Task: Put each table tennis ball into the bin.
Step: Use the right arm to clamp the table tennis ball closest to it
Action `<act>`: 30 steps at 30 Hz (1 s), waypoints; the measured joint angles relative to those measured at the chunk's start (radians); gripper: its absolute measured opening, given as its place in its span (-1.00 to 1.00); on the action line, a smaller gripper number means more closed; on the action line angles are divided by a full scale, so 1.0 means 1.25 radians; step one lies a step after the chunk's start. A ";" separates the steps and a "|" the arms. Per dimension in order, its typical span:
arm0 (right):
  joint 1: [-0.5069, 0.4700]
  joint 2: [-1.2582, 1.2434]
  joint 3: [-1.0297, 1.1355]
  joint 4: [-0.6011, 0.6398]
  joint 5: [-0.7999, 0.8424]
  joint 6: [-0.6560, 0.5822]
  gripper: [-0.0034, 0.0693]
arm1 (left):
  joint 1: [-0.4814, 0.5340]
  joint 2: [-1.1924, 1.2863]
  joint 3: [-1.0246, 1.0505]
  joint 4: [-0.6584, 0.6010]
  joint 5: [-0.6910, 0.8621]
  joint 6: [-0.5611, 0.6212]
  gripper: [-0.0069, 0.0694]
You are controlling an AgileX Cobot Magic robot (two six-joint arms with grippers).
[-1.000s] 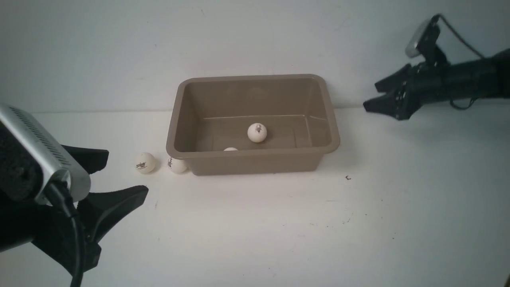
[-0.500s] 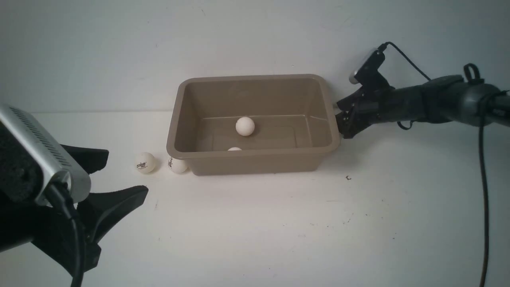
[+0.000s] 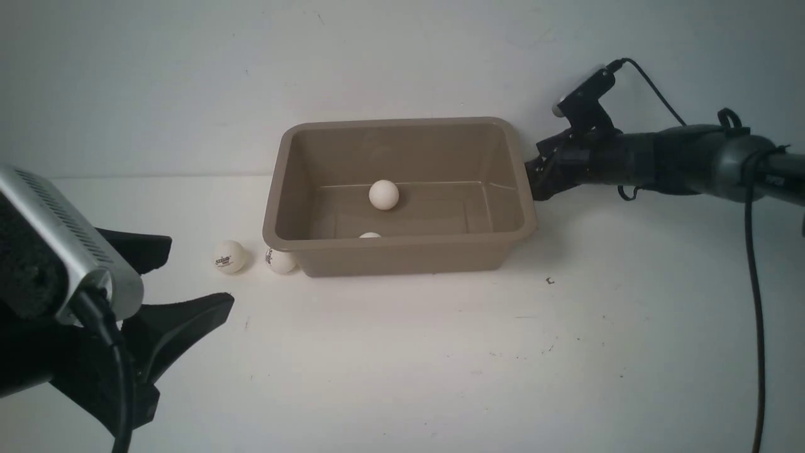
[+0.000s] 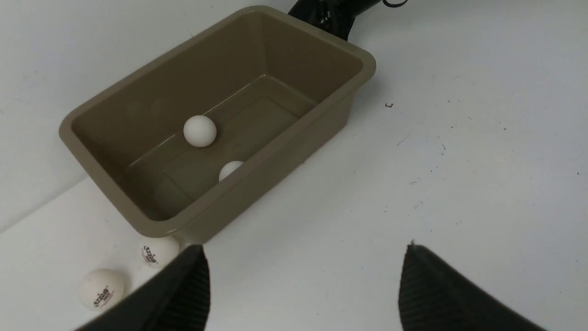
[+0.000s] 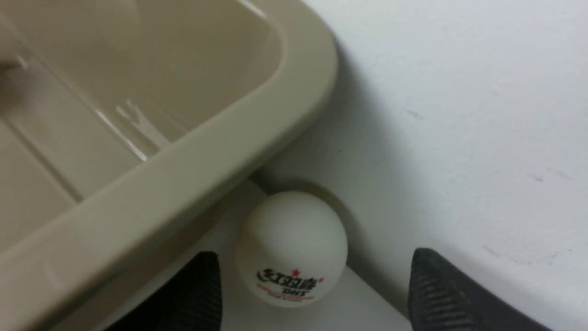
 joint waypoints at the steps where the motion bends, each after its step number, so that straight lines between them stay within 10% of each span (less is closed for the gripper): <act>1: 0.000 0.005 0.000 0.016 -0.001 -0.011 0.46 | 0.000 0.000 0.000 0.000 0.000 0.000 0.49; 30: 0.025 0.027 -0.001 0.140 -0.045 -0.167 0.45 | 0.000 0.000 0.000 -0.001 -0.018 0.000 0.49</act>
